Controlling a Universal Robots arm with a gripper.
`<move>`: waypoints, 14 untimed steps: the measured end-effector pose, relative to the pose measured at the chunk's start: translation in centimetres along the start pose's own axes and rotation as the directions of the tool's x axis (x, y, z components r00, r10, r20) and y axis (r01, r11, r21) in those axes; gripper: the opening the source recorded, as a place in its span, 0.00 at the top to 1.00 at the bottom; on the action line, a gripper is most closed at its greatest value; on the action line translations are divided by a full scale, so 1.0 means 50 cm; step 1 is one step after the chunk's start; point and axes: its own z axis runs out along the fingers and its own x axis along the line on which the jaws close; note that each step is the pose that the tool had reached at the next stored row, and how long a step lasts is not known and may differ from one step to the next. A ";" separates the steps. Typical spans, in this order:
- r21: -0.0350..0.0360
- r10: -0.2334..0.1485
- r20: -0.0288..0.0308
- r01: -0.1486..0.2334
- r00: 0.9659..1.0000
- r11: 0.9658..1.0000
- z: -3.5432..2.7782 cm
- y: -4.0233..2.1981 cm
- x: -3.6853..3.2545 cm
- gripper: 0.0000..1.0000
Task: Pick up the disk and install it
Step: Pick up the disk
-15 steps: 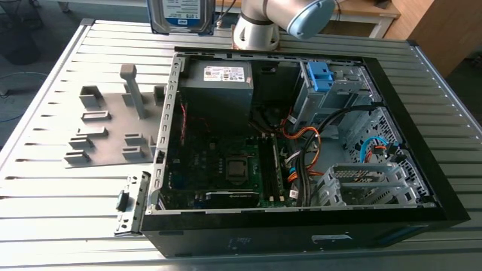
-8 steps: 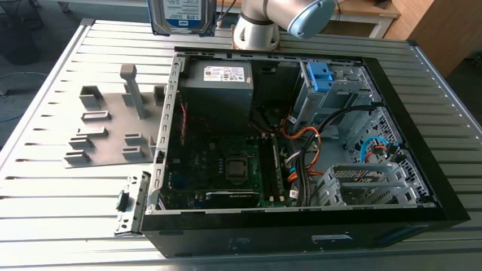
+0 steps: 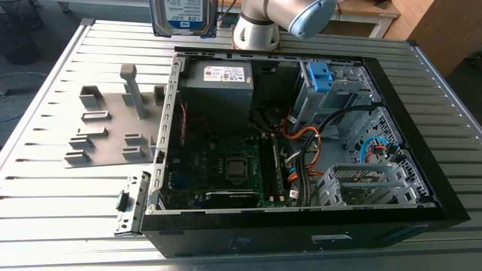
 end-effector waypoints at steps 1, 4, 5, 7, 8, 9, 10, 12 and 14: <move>0.000 0.000 0.000 0.000 1.000 1.000 0.000 0.000 0.001 0.63; 0.000 0.000 0.000 0.000 1.000 1.000 0.000 -0.002 0.003 0.63; 0.000 0.000 0.000 0.000 1.000 1.000 0.000 -0.003 0.004 0.63; 0.000 0.000 0.000 0.000 1.000 1.000 0.000 -0.004 0.006 0.63; 0.000 0.000 0.000 0.000 1.000 1.000 0.000 -0.005 0.007 0.63; 0.000 0.000 0.000 0.000 1.000 1.000 0.000 -0.005 0.007 0.63; 0.000 0.000 0.000 0.000 1.000 1.000 0.000 -0.006 0.008 0.63; 0.000 0.000 0.000 0.000 1.000 1.000 0.000 -0.007 0.010 0.63; 0.000 0.000 0.000 0.000 1.000 1.000 0.000 -0.008 0.012 0.63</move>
